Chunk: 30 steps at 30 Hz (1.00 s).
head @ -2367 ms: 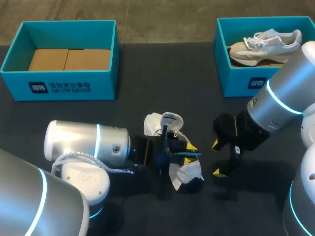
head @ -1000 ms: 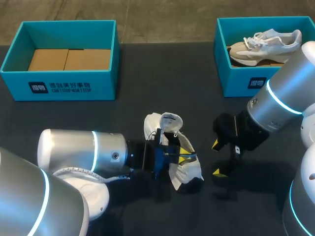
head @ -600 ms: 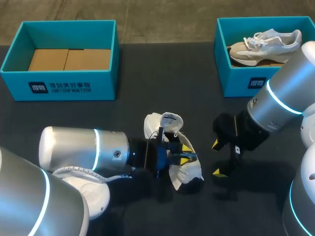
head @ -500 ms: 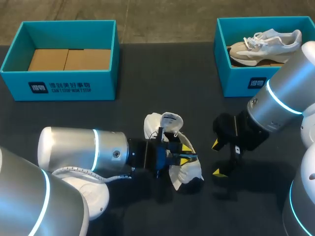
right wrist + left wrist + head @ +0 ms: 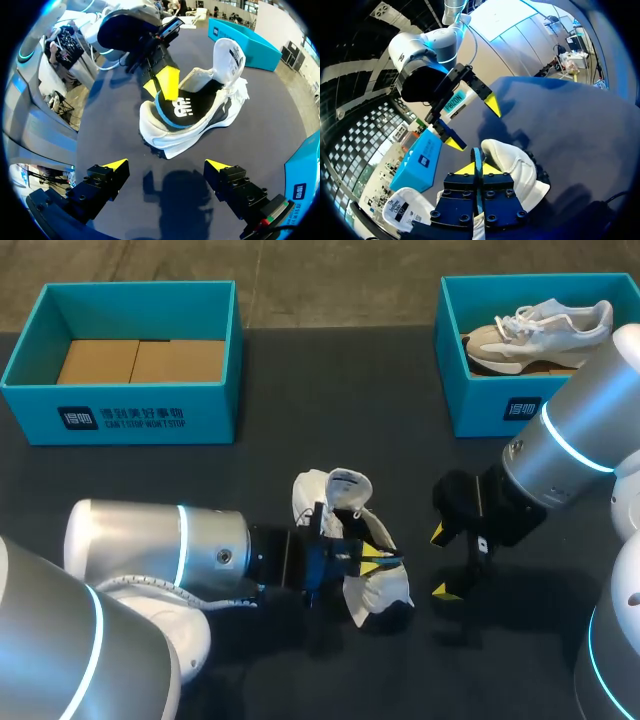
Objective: Take the shoe out of the shoebox, open the shoe tongue, remove and reinsert the insole, then place the shoe into the shoebox
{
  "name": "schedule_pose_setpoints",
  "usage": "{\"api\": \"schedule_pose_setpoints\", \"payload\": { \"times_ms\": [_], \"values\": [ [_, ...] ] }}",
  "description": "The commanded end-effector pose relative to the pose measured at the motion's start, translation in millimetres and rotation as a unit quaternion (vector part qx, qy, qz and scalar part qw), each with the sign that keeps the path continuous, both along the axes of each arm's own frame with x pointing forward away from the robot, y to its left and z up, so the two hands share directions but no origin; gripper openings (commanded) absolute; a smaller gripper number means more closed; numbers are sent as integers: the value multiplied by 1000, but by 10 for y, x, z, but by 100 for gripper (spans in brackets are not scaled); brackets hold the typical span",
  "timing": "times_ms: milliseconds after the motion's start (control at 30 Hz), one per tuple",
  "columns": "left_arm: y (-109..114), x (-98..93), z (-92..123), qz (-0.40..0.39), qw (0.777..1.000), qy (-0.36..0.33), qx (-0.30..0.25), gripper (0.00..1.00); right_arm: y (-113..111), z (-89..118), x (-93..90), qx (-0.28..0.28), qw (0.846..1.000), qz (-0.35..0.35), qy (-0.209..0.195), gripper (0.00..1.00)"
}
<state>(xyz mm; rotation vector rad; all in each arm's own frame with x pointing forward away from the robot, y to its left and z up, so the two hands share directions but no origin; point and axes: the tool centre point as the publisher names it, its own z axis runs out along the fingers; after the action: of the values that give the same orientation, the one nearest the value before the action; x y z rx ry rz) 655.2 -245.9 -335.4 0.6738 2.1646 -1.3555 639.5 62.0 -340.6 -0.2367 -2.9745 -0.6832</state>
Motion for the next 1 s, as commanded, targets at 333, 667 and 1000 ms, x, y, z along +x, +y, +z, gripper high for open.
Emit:
{"api": "schedule_pose_setpoints", "payload": {
  "times_ms": [333,667,1000],
  "values": [
    [37,193,-151,7,999,0,41,0,16,-9,-3,-2,1000,-1,-1,100],
    [62,136,-117,-8,999,10,42,24,16,-9,-3,-2,1000,-1,-1,100],
    [145,43,55,-20,999,14,38,49,16,-9,-3,-2,1000,-1,-1,100]
  ]
}}
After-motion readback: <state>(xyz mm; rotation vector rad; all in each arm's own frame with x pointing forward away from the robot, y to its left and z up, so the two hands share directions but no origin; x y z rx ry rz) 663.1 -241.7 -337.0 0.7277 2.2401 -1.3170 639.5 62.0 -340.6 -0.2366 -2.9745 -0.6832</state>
